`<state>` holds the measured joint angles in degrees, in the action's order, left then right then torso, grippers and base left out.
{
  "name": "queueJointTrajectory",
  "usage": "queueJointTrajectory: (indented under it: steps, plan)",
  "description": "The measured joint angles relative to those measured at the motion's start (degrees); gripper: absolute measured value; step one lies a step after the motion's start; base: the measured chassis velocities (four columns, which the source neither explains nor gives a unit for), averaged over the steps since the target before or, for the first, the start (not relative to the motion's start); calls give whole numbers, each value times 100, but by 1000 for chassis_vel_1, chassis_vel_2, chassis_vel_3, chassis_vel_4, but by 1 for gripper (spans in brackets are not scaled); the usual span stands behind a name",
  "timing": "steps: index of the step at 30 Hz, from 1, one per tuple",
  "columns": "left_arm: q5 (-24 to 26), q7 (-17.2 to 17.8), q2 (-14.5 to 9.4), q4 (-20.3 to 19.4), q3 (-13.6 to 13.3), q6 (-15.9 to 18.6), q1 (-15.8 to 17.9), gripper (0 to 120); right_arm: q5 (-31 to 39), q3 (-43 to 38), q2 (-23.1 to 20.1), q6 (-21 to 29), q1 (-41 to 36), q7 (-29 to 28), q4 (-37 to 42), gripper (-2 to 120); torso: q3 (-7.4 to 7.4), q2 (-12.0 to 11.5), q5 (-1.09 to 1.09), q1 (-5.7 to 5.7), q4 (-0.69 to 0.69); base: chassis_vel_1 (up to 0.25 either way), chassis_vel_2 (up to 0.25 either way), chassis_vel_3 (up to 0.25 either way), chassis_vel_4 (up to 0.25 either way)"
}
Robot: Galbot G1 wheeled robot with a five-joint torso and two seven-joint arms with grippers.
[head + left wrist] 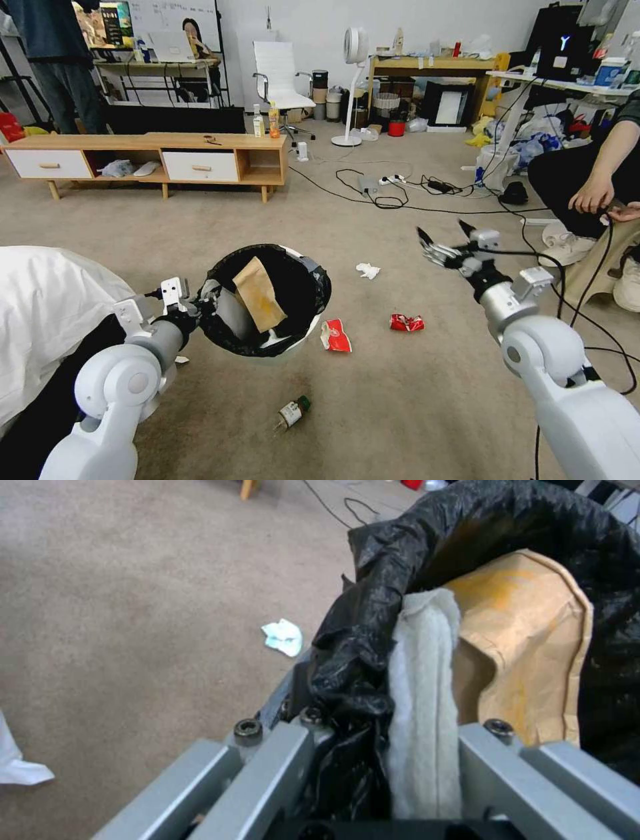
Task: Pick up the trash bin and place the garbage on the floor into it.
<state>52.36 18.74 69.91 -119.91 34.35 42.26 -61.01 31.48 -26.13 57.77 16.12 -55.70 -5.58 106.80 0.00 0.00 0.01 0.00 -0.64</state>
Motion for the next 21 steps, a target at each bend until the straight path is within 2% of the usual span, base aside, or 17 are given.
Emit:
queueJointTrajectory:
  steps: [10, 21]
  plan:
    - [-22, -89, 16, -89, -20, 0, -67, 7, -422, 408, 452, -56, -210, -157, -525, 100, 0, 0, -1, 0, 3, 0, 0, 0, 0]
    - [-40, -123, 53, -83, -14, -3, -68, 7, -482, 642, 607, -142, -118, -157, -764, 100, 0, 0, -2, 0, 0, 0, 0, 0, 0]
